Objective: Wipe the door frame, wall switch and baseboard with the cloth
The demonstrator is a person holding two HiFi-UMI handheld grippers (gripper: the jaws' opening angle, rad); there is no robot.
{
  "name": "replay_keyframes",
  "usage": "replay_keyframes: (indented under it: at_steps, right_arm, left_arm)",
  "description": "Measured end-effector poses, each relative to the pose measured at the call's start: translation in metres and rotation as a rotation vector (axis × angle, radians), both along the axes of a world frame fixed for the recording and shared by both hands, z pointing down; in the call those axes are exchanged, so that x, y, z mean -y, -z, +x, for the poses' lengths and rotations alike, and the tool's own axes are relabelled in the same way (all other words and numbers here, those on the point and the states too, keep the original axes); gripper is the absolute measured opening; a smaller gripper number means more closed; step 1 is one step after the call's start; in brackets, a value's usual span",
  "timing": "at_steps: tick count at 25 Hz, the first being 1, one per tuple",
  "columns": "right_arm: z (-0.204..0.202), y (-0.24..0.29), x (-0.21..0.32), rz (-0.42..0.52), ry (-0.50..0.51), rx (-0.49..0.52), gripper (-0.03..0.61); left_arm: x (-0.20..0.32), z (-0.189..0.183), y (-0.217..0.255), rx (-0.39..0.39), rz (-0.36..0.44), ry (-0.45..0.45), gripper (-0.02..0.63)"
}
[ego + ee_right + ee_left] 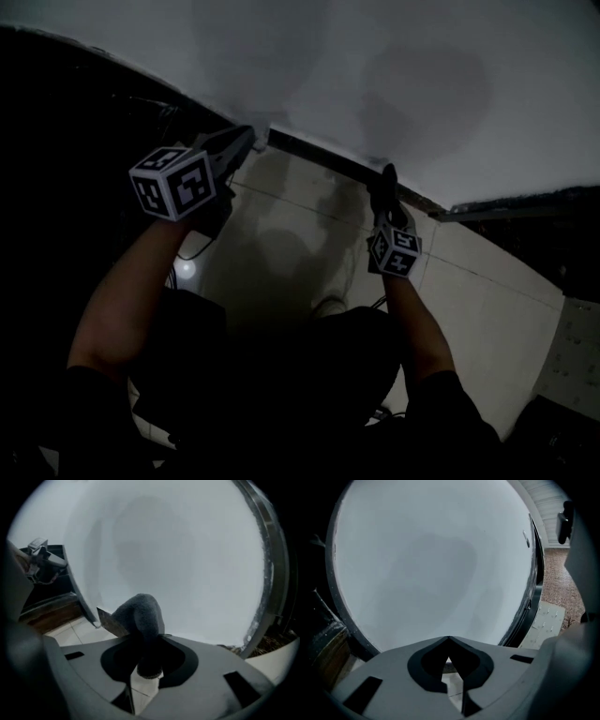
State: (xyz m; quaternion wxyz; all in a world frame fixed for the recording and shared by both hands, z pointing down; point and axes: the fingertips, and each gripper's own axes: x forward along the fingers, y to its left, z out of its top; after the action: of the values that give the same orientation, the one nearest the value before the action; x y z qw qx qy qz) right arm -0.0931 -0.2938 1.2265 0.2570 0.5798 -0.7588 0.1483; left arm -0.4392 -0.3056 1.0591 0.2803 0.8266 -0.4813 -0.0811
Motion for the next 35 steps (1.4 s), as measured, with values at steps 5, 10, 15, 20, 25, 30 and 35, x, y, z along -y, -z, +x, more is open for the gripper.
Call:
replay_keyframes:
  at_steps: [5, 10, 15, 20, 25, 30, 35]
  right_arm:
    - [-0.057, 0.089, -0.014, 0.069, 0.174, 0.040, 0.094]
    - [-0.052, 0.251, -0.021, 0.090, 0.098, 0.094, 0.093]
    - [-0.017, 0.426, -0.041, 0.132, 0.043, 0.105, 0.091]
    - [0.037, 0.606, -0.051, 0.220, 0.056, 0.128, 0.091]
    - [0.068, 0.754, -0.053, 0.366, 0.071, 0.231, 0.091]
    - [0.069, 0.837, -0.056, 0.543, 0.018, 0.384, 0.091]
    - [0.043, 0.865, -0.089, 0.633, -0.022, 0.428, 0.091]
  left_arm:
    - [-0.041, -0.033, 0.029, 0.048, 0.014, 0.092, -0.009]
    - [-0.065, -0.086, 0.148, 0.159, 0.023, 0.172, -0.009]
    - [-0.102, -0.116, 0.310, 0.209, -0.009, 0.205, -0.009]
    - [-0.117, -0.133, 0.475, 0.296, 0.023, 0.137, -0.009]
    - [-0.132, -0.113, 0.616, 0.272, 0.201, 0.363, -0.009]
    - [-0.141, -0.080, 0.675, 0.194, 0.307, 0.377, -0.009]
    - [-0.155, -0.088, 0.690, 0.204, 0.366, 0.347, -0.009]
